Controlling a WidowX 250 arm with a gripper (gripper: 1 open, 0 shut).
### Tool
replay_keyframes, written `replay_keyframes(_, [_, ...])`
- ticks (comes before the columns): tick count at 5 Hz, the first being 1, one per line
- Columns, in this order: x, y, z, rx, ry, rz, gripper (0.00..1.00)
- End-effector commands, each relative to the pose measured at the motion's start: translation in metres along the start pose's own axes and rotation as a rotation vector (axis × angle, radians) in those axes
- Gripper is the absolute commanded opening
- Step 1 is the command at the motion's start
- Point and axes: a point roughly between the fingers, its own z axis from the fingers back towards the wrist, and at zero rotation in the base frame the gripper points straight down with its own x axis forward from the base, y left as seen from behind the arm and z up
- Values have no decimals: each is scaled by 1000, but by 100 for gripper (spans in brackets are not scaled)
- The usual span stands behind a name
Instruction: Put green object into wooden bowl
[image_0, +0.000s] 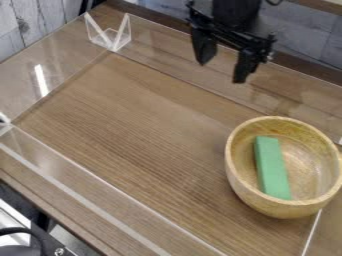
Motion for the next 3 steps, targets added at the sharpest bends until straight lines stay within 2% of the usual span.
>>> replay_keyframes(1, [7, -5, 21, 16, -59, 20, 100])
replay_keyframes(2, [11, -14, 25, 22, -60, 41, 100])
replay_keyframes(3, [10, -23, 23, 18, -68, 22, 100])
